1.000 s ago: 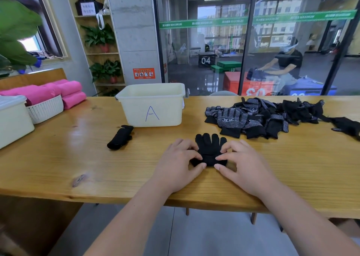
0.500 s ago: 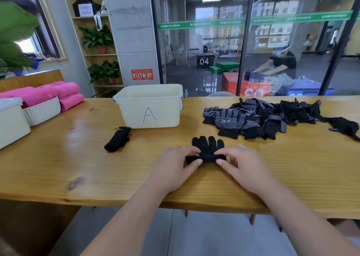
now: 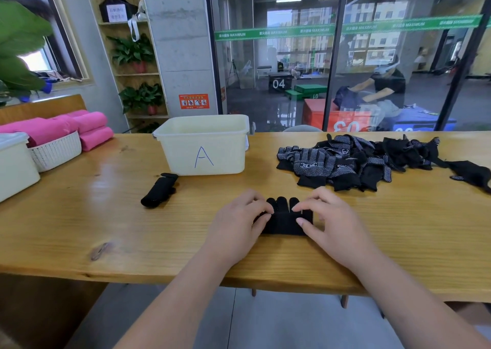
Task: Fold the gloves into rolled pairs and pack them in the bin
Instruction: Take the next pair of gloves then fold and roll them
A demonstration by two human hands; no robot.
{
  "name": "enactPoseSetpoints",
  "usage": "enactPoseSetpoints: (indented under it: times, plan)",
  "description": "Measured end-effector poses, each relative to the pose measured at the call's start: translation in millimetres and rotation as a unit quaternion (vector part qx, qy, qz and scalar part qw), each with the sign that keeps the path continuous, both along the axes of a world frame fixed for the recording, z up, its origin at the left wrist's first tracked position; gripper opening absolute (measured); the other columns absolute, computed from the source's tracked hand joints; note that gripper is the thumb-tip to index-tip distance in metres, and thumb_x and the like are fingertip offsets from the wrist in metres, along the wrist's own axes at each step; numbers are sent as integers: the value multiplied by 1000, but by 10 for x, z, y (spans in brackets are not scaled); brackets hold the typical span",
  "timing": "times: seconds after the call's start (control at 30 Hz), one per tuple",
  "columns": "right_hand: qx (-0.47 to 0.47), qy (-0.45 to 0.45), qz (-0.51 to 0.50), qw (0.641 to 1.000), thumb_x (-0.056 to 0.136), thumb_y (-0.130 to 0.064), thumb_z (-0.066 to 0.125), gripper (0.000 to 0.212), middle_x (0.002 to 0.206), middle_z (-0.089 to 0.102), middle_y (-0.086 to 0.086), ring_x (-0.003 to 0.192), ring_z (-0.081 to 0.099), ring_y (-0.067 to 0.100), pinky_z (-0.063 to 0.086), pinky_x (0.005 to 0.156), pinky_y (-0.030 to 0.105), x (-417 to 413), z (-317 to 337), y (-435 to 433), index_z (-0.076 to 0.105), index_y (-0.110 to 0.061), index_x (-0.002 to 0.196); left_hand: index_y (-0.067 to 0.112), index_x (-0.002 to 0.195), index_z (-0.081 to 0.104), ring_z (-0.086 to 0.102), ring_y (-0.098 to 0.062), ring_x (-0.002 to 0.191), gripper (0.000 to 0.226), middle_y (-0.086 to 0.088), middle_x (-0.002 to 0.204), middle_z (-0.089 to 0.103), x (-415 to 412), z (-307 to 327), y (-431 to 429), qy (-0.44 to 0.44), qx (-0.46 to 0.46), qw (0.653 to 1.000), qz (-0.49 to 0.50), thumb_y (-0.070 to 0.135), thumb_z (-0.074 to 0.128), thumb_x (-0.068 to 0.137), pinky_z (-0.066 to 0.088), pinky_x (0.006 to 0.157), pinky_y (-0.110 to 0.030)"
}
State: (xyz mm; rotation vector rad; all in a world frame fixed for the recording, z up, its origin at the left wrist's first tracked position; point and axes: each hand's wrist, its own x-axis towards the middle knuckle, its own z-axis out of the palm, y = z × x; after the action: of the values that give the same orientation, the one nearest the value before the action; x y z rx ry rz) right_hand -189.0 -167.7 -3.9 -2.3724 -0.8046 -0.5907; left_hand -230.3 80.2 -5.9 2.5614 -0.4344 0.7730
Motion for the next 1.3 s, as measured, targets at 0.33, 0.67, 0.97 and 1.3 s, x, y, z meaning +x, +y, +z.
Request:
enactPoseSetpoints:
  times: [0.33, 0.67, 0.97, 1.3]
  plan:
    - [-67, -47, -52, 995, 87, -47, 59, 29, 101, 71, -31, 95, 53, 1, 49, 73, 19, -28, -43, 71, 82, -39, 103, 29, 123, 75, 57, -7, 108, 47, 20, 122, 66, 24, -6, -32, 42, 62, 997, 4, 64, 55, 98, 52, 94, -33]
    - [-20, 78, -20, 997, 88, -41, 73, 37, 105, 63, -26, 100, 56, -4, 50, 87, 23, -8, 20, 7, 69, -49, 124, 34, 132, 69, 46, -2, 120, 35, 28, 129, 59, 46, 10, 51, 89, 6, 996, -20, 38, 67, 98, 46, 104, -29]
    - [136, 195, 41, 971, 95, -25, 73, 31, 111, 74, -18, 90, 66, -2, 50, 81, 26, 26, 41, -34, 72, -50, 114, 55, 130, 62, 56, 3, 122, 31, 23, 128, 65, -31, 102, 94, 177, -191, 965, -13, 54, 67, 98, 48, 99, -24]
    - [-24, -57, 2, 998, 94, -10, 71, 30, 123, 64, -22, 112, 54, 7, 52, 94, 33, 69, -54, 34, 79, -34, 111, 31, 109, 75, 54, -10, 105, 15, 18, 109, 59, 37, -40, 18, -35, 47, 998, 23, 36, 64, 101, 48, 92, -38]
